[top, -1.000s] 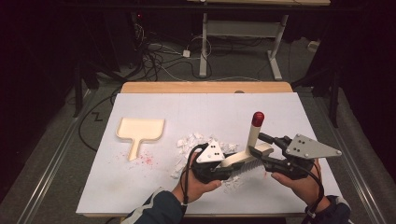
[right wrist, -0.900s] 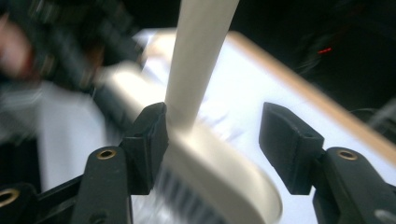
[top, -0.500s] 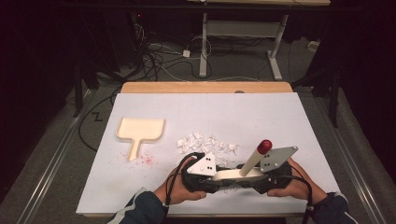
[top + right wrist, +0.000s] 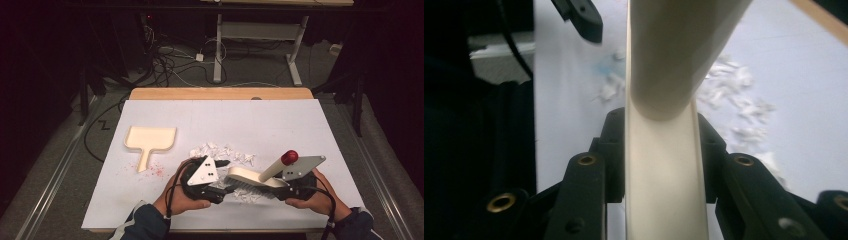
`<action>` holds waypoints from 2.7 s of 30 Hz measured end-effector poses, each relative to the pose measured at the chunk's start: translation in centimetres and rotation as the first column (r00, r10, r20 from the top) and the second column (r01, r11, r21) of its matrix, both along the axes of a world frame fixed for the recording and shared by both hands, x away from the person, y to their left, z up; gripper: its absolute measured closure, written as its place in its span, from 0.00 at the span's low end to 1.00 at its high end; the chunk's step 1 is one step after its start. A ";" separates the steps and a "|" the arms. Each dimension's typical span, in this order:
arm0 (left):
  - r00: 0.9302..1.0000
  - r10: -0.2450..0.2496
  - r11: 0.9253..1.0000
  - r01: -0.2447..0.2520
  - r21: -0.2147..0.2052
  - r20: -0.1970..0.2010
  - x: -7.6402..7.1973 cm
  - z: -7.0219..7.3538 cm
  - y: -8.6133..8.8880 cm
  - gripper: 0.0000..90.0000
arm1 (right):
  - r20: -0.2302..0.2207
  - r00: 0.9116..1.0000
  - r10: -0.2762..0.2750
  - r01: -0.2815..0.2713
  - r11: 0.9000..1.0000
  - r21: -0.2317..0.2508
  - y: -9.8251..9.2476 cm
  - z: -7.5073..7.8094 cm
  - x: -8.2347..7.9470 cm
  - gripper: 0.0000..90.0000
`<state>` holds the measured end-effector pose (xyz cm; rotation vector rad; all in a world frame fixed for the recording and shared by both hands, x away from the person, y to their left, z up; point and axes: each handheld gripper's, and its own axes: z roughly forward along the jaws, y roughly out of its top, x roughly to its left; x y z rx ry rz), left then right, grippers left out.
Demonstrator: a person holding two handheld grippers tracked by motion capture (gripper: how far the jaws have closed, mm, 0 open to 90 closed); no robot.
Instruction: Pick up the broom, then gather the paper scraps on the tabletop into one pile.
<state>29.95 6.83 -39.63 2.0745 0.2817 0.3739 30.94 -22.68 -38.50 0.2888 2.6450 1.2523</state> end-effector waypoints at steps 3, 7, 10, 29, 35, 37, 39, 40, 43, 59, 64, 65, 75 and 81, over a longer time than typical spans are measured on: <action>0.997 0.078 0.997 -0.078 -0.022 0.016 0.0 -0.2 2.0 0.27 | 0.005 0.998 -0.057 0.057 0.998 0.013 -0.8 0.3 0.4 0.76; 0.981 0.184 0.983 -0.185 0.014 0.064 -0.2 -1.1 4.5 0.27 | 0.018 0.992 -0.125 0.125 0.992 0.014 -1.5 0.4 0.9 0.76; 0.967 0.250 0.968 -0.251 0.011 0.054 -0.3 -2.0 6.6 0.28 | 0.035 0.976 -0.214 0.213 0.977 0.026 -2.5 0.5 1.6 0.76; 0.855 0.513 0.847 -0.519 0.116 0.079 -3.0 -6.8 14.9 0.21 | 0.105 0.892 -0.439 0.439 0.898 0.023 -5.1 -0.1 4.8 0.76; 0.841 0.537 0.830 -0.541 0.135 0.066 -4.0 -7.5 15.1 0.21 | 0.128 0.867 -0.481 0.484 0.875 0.008 -5.1 -0.7 6.0 0.76; 0.835 0.547 0.824 -0.550 0.133 0.063 -4.0 -7.5 15.3 0.21 | 0.144 0.853 -0.501 0.507 0.862 -0.001 -4.9 -1.0 6.6 0.76; 0.833 0.550 0.822 -0.553 0.133 0.062 -3.9 -7.5 15.3 0.21 | 0.160 0.840 -0.518 0.527 0.850 -0.016 -4.7 -1.5 7.3 0.76; 0.833 0.550 0.822 -0.553 0.137 0.062 -3.8 -7.5 15.3 0.21 | 0.161 0.833 -0.529 0.539 0.842 -0.025 -4.5 -1.8 7.6 0.76; 0.833 0.549 0.821 -0.552 0.147 0.067 -3.7 -7.7 15.3 0.21 | 0.180 0.818 -0.546 0.564 0.823 -0.065 -3.4 -2.8 8.9 0.76; 0.844 0.529 0.828 -0.536 0.167 0.087 -3.1 -7.9 15.1 0.21 | 0.232 0.837 -0.496 0.530 0.840 -0.117 4.6 -5.9 9.9 0.76; 0.849 0.522 0.828 -0.528 0.189 0.085 -3.2 -8.1 15.0 0.21 | 0.186 0.894 -0.408 0.431 0.897 -0.102 6.0 -5.8 8.3 0.76; 0.849 0.521 0.828 -0.528 0.188 0.086 -3.3 -8.1 15.0 0.21 | 0.186 0.894 -0.408 0.431 0.897 -0.102 6.0 -5.8 8.3 0.76; 0.856 0.511 0.836 -0.517 0.186 0.084 -3.4 -8.0 14.8 0.21 | 0.107 0.965 -0.241 0.251 0.963 -0.095 7.2 -4.8 4.1 0.76; 0.857 0.510 0.838 -0.515 0.179 0.081 -3.4 -8.0 14.9 0.21 | 0.128 0.964 -0.234 0.246 0.966 -0.083 7.0 -3.8 3.5 0.76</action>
